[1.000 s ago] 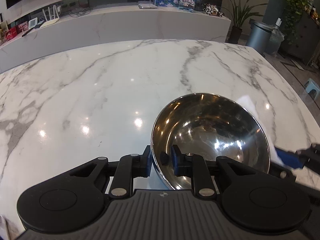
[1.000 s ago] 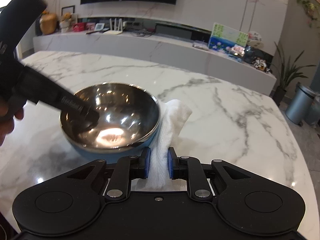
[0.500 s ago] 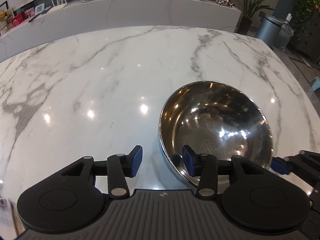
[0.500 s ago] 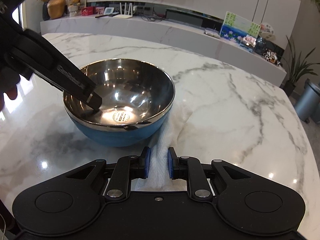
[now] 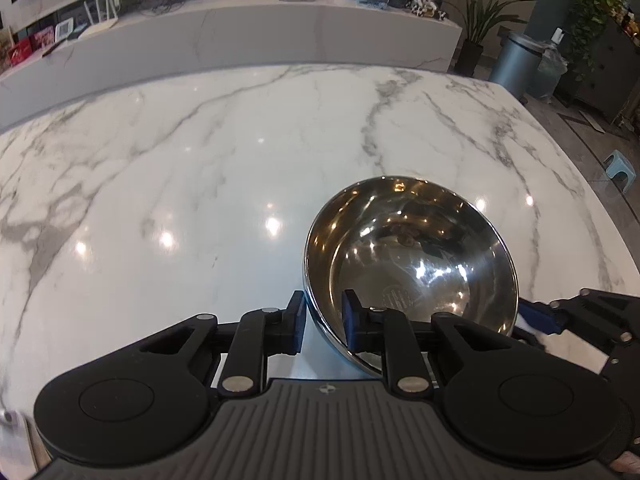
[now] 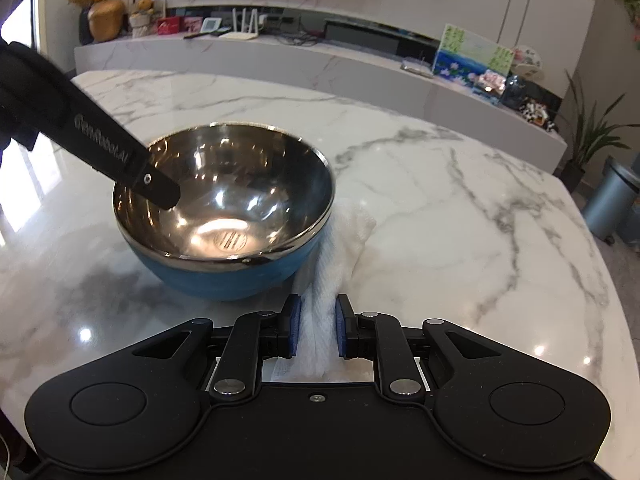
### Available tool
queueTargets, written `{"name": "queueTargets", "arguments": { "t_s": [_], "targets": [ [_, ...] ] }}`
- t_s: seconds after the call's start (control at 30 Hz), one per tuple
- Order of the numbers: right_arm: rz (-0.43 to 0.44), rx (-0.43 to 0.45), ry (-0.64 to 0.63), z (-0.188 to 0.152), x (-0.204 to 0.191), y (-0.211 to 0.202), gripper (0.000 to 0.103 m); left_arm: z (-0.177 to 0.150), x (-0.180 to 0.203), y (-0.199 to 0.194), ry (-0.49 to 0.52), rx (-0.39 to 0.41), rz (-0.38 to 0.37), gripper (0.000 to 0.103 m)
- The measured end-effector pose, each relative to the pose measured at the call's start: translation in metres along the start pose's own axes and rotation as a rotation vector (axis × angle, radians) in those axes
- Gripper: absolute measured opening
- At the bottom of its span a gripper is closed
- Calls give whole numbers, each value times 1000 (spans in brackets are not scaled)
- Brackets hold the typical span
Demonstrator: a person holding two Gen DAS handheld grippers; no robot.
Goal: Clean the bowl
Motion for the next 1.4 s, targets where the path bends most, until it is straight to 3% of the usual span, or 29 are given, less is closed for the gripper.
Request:
{"name": "queueTargets", "arguments": {
  "t_s": [0.2,0.4,0.73,0.83,0.9,1.03,1.27,1.4],
  "targets": [
    [-68,75,48,4,14,-12,16,9,2,8,-9,40,6,17],
    [-65,113,52,7,18,-18,16,16,7,14,-2,64,-3,17],
    [-31,68,15,7,10,-10,16,16,8,15,-9,69,-9,17],
    [-20,37,7,4,9,-6,16,15,7,14,-15,67,-10,28],
    [-17,20,1,2,8,-3,16,14,7,13,-19,66,-11,43],
    [-9,-22,-27,-5,0,3,16,13,7,11,-28,63,-13,48],
    [-21,-24,-49,-6,-3,3,16,11,6,0,-41,66,-29,58],
    [-32,-11,-43,-4,0,1,16,8,7,-5,-32,58,-25,57]
  ]
}}
Point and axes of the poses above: each gripper's, at about its wrist camera, not at the fingertips, and y roughly the way its jaws point, x to its right, z to its top, the point moved 6 cm from there along y, roughly the way its jaws point, and after that the axes turned 1 degree about x, right-handed, at the moved point
